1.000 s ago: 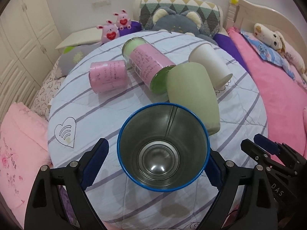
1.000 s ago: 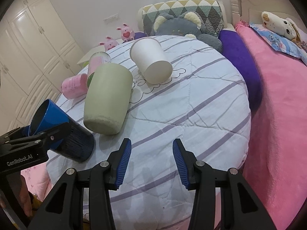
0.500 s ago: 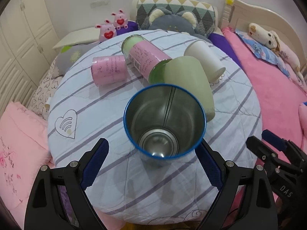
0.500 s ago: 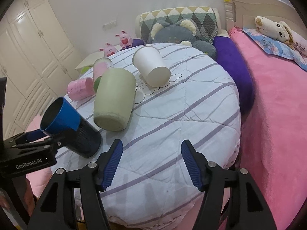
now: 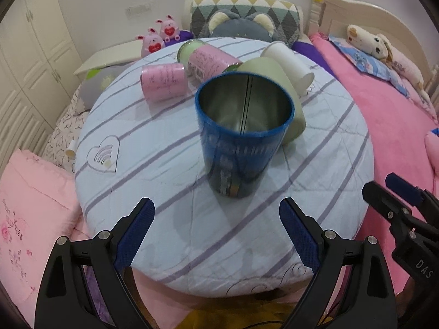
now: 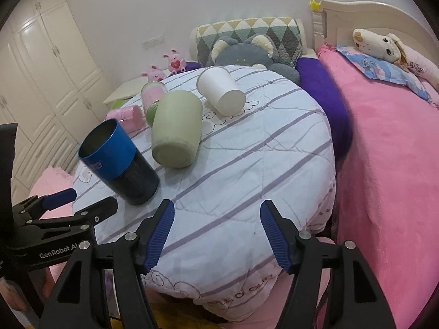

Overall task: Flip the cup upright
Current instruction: 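Lower the upright blue can onto the bed and open the left tool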

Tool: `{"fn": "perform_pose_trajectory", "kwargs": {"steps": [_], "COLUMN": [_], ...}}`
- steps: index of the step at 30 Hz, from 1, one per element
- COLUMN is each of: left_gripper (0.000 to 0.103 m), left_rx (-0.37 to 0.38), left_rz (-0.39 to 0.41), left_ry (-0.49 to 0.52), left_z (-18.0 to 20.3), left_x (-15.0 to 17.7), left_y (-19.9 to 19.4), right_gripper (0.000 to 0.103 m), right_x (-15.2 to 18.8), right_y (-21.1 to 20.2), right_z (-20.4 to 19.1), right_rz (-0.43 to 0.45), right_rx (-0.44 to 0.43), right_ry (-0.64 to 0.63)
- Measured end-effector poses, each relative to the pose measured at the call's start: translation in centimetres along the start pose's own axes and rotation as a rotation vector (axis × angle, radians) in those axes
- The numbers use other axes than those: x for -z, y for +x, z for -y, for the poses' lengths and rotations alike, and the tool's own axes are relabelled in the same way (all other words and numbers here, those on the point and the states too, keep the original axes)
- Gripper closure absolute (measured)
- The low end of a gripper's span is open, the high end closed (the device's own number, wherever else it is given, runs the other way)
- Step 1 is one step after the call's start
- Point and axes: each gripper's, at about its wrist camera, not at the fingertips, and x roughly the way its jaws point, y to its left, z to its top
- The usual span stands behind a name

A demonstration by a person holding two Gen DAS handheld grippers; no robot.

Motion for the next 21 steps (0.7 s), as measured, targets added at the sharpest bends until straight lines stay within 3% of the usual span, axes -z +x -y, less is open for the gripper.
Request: {"fn": "perform_pose_trajectory", "kwargs": {"steps": [10, 17, 21], "left_gripper": [0.009, 0.009, 0.009], "left_rx": [0.04, 0.007, -0.006], "left_rz": [0.11, 0.289, 0.354], "left_ry": [0.018, 0.047, 0.066], "left_z": [-0.5, 0.0, 0.3], "left_x": [2.7, 3.7, 3.9], "left_y": [-1.3, -2.5, -2.6], "right_gripper": [0.036, 0.036, 0.036], "right_x": [3.0, 4.2, 4.6], "right_y": [-1.2, -2.7, -3.3], "right_z": [-1.7, -2.8, -3.1], "right_rz": [0.111, 0.252, 0.33], "right_rx": [0.034, 0.027, 0.074], "right_ry": [-0.027, -0.071, -0.109]}}
